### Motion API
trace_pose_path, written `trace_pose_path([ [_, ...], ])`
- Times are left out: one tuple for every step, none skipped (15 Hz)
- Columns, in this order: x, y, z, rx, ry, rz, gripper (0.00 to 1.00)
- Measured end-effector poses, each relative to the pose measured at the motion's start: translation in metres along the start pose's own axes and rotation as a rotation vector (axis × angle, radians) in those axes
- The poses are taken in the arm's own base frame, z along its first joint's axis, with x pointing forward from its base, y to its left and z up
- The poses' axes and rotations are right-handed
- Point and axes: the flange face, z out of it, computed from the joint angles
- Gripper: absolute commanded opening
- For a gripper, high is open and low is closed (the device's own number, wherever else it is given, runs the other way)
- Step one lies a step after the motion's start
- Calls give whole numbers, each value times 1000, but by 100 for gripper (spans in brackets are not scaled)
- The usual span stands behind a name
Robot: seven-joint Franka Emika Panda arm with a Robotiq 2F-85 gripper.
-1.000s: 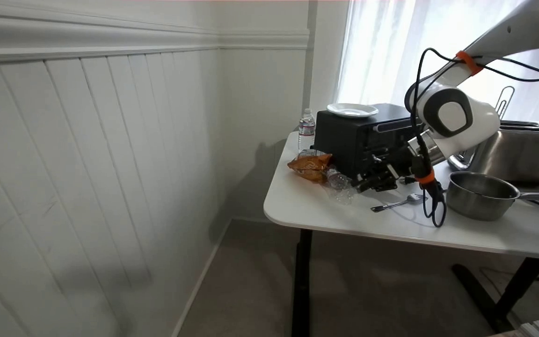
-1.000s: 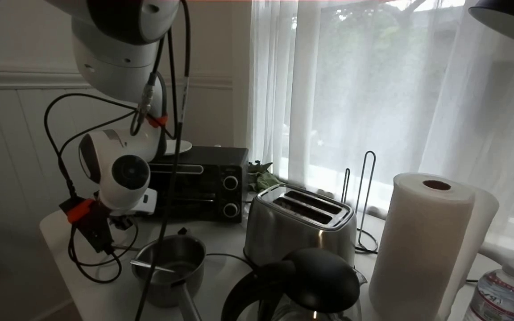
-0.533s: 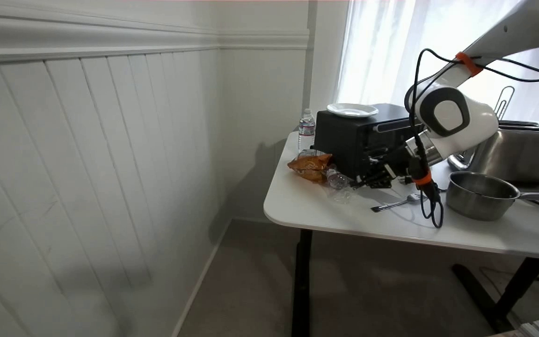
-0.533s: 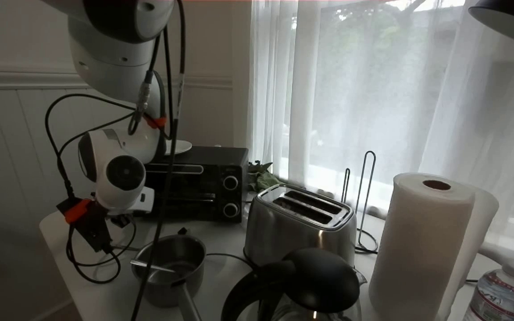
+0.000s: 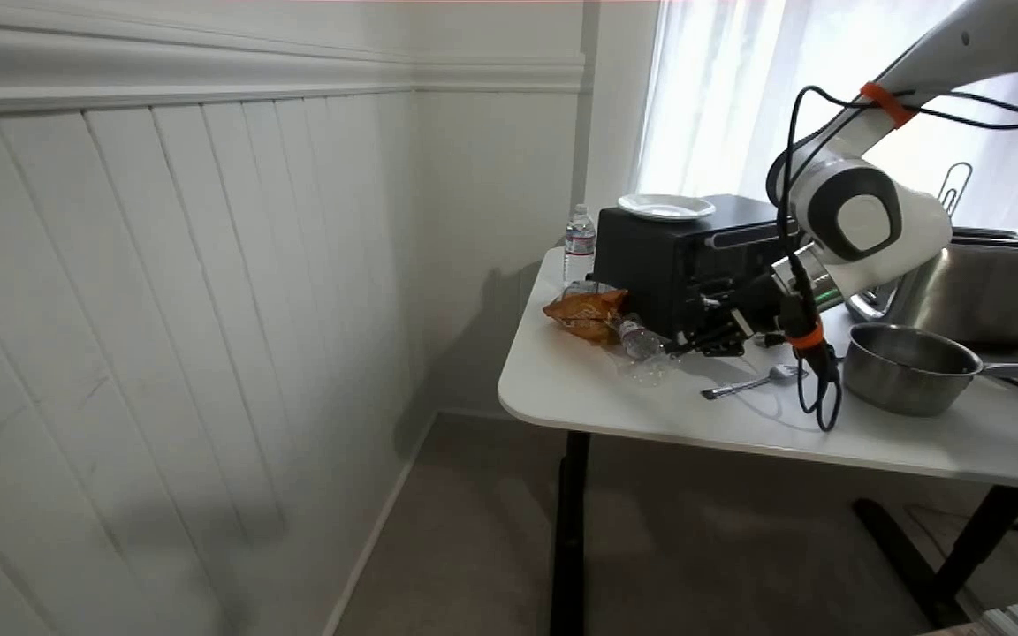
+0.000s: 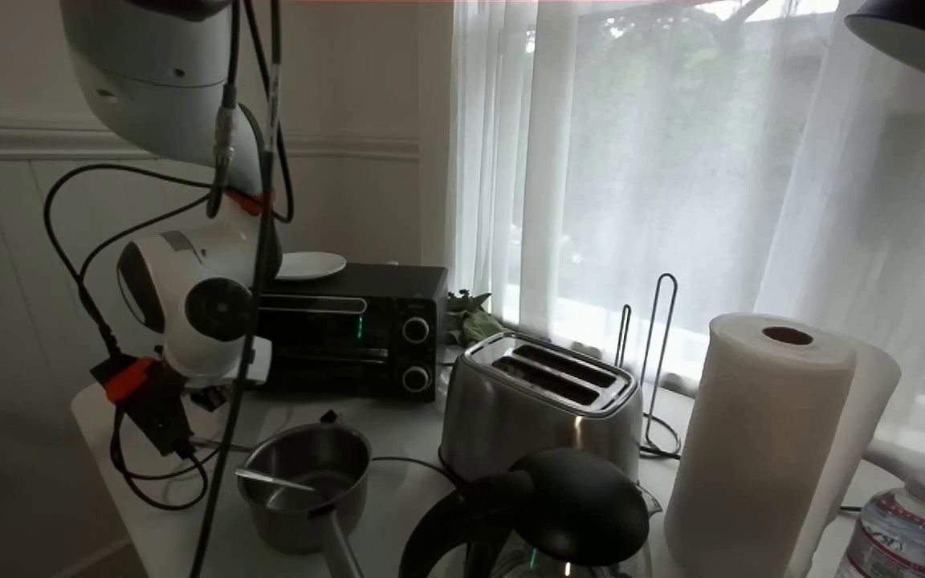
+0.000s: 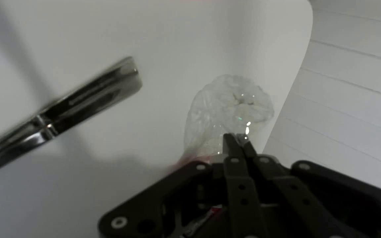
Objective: Pick up the clear wrap bottle file from the table and place it on top of the oven
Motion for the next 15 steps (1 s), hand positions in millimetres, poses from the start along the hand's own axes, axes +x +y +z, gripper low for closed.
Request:
trace_pose_path([
  [-4,-4,-2,6,-13,-3,1],
  [-8,-6,-6,0,-26,-5,1],
  [-13,-10,-9,-1,-38,-14,1],
  [-18,-13,-13,-1,-49,-22,1],
  [-21,-15,-17,-2,-58,-29,1],
  [-23,-17,-21,-3,-61,-34,1],
  [-25,-20,-25,-1,-64,-39,1],
  [-26,-22,-30,1,-67,-43,1],
  [-26,-25,-35,3,-69,-46,1],
  [-26,-28,-40,7,-70,-47,1],
  [-25,-33,-45,19,-73,-50,1],
  [-24,-39,-50,39,-77,-55,1],
  [-22,-46,-55,66,-82,-65,1],
  [-19,-54,-60,95,-88,-77,1],
  [-16,-62,-66,129,-96,-91,1],
])
